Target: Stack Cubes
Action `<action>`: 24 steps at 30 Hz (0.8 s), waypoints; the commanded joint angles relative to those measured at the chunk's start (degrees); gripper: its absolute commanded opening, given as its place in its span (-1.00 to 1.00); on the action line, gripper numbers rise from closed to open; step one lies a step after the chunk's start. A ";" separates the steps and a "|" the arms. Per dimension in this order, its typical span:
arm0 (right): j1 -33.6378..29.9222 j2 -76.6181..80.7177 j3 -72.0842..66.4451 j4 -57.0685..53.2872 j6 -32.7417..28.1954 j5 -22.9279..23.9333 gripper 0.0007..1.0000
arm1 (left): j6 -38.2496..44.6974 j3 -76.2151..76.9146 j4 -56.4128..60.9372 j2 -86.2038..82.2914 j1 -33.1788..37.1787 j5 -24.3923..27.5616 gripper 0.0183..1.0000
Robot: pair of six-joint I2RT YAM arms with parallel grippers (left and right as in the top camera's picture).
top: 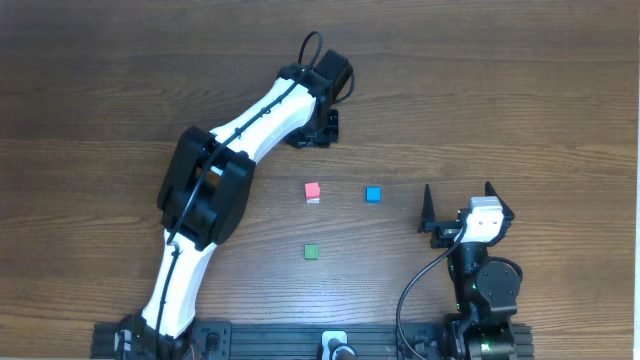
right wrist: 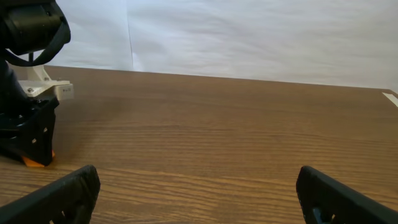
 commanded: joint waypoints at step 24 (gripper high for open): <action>-0.24 -0.63 -0.42 0.00 0.52 -0.48 0.98 | -18.97 -10.95 -11.78 -26.08 -11.61 -3.76 -0.87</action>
